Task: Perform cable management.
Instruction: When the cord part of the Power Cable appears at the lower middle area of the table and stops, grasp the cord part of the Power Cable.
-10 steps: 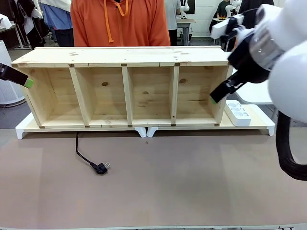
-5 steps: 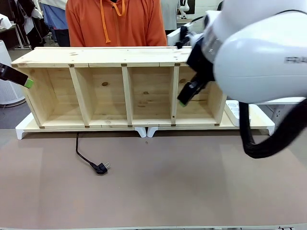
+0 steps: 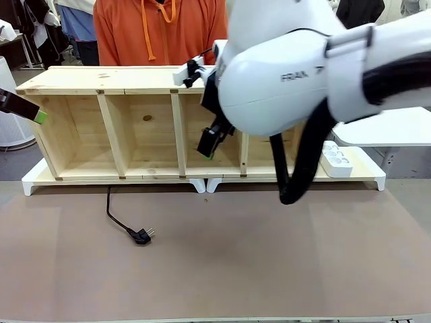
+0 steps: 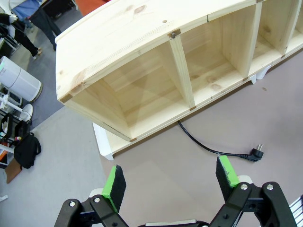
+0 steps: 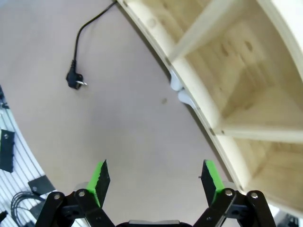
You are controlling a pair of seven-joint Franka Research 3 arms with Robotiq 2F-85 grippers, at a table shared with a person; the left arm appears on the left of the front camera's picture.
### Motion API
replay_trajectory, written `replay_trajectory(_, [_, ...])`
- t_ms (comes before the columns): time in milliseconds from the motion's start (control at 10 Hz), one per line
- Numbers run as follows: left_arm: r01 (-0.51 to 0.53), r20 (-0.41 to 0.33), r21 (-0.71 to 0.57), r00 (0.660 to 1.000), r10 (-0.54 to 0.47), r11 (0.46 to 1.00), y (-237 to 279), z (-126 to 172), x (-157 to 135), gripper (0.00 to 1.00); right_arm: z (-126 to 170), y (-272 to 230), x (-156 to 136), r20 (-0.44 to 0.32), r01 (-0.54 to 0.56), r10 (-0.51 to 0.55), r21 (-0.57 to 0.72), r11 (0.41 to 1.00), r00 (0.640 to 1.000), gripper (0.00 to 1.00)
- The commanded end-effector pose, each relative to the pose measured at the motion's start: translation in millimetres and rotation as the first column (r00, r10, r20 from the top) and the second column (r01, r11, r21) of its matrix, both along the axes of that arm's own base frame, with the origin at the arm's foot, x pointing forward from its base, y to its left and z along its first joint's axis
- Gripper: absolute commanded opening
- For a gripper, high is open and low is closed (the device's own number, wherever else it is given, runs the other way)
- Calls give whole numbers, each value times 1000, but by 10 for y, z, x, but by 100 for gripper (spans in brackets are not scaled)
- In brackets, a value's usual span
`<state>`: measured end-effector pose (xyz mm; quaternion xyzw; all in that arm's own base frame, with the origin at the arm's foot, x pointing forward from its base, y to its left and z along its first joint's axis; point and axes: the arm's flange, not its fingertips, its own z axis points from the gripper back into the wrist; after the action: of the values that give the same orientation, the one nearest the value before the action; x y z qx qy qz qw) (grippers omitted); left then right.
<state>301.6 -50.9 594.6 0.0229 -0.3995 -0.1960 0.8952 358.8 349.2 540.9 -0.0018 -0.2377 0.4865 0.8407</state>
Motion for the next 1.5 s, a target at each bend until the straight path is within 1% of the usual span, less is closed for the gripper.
replay_trajectory(0, [0, 5, -3, 1000, 0, 1000, 1, -1, 16, 100, -58, 236, 139, -13, -65, 65, 14, 998, 998, 100])
replay_trajectory(200, [0, 5, -3, 1000, 0, 1000, 1, -1, 16, 100, -312, 548, 237, -40, -120, 121, 40, 992, 992, 100])
replay_trajectory(400, [0, 5, -3, 1000, 0, 1000, 1, -1, 16, 100, -559, 803, 314, -71, -152, 157, 62, 986, 985, 100])
replay_trajectory(700, [0, 5, -3, 1000, 0, 1000, 1, -1, 16, 100, -806, 1153, 401, -86, -196, 202, 71, 978, 976, 100])
replay_trajectory(1100, [0, 5, -3, 1000, 0, 1000, 1, -1, 16, 100, -1066, 1495, 422, -128, -230, 233, 42, 972, 964, 100])
replay_trajectory(1400, [0, 5, -3, 1000, 0, 1000, 1, -1, 16, 100, -1302, 1723, 358, -147, -252, 248, -12, 968, 958, 100])
